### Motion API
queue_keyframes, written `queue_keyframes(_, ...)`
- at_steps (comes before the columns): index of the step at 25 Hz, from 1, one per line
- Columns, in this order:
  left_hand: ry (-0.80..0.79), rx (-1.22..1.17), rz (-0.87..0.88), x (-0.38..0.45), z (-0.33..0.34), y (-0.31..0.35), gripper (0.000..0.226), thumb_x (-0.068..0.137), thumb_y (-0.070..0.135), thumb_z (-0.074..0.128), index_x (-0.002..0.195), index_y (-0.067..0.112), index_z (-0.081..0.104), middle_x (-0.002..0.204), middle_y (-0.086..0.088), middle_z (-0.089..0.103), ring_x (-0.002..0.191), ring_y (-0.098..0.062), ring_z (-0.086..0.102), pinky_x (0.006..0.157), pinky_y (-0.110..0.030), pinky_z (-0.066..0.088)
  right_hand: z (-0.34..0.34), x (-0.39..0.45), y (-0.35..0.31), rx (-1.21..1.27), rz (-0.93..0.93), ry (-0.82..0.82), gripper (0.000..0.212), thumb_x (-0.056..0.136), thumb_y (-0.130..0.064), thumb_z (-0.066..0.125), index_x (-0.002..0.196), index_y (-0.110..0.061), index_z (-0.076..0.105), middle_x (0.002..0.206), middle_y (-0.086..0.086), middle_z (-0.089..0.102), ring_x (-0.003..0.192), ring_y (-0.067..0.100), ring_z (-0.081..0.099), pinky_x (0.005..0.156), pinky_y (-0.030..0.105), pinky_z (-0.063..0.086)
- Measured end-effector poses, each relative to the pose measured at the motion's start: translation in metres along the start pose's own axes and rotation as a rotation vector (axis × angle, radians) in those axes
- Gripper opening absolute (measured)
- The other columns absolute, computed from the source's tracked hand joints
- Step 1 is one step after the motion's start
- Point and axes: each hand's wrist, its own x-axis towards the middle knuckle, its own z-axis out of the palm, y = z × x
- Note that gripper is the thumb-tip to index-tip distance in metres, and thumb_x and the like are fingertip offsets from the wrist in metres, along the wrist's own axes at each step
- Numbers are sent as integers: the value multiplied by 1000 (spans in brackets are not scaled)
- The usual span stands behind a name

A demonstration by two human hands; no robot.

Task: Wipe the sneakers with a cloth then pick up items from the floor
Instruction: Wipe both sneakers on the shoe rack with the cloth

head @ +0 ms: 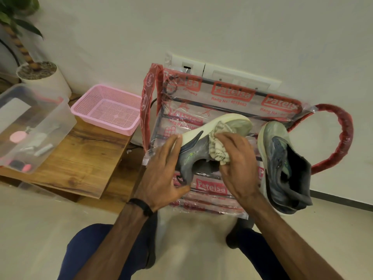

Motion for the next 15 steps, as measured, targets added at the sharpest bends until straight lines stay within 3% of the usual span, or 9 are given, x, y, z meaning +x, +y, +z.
queue_keyframes(1,14,-8,-8,-1,1,0,122,71,55,80,160,9,10,164,-11,16,151,-25,20,117,-52,34,3,-3,-11,11,-25,-3,47,85,-19,60,131,-8,64,131,10,62,120,28,53,99,50,48)
queue_keyframes(5,107,-33,-20,0,7,-1,112,74,45,84,157,5,21,161,-14,26,147,-27,29,114,-50,39,-3,-17,-18,-66,-423,-175,55,82,-20,78,134,-10,60,134,10,61,123,27,53,99,47,48)
queue_keyframes(6,115,-33,-24,0,8,0,111,75,46,83,157,5,21,161,-13,27,148,-26,29,114,-50,39,-7,-8,-7,-100,-421,-168,56,81,-19,78,134,-10,60,134,10,61,123,28,54,99,49,48)
queue_keyframes(9,124,-43,-31,2,12,3,113,72,49,82,158,9,21,161,-9,27,149,-22,28,113,-51,41,-12,10,6,-43,-86,-59,56,76,-7,78,130,-8,63,130,10,62,118,30,55,95,54,49)
queue_keyframes(10,135,-43,-33,2,13,3,112,72,48,83,157,9,22,161,-10,28,149,-23,29,112,-51,42,-8,4,-2,-38,-116,-60,55,76,-9,79,129,-8,64,130,10,63,118,30,55,96,53,48)
queue_keyframes(13,147,-37,-13,1,13,-1,108,74,47,84,156,8,25,159,-13,32,147,-25,32,113,-51,41,-6,-27,-22,-91,-499,-195,56,81,-25,76,133,-11,61,134,9,62,123,26,53,100,45,46)
queue_keyframes(14,148,-30,-2,1,13,-1,107,75,46,84,155,7,26,159,-13,33,147,-25,32,114,-49,39,-9,-23,-16,-108,-519,-205,57,81,-25,76,134,-11,60,135,9,62,124,26,53,100,45,46)
queue_keyframes(15,150,-20,-1,1,14,0,105,75,45,84,155,7,27,159,-12,33,147,-24,31,115,-46,36,-9,-14,-6,-102,-416,-179,57,80,-22,77,133,-11,60,134,9,62,123,26,53,100,48,47)
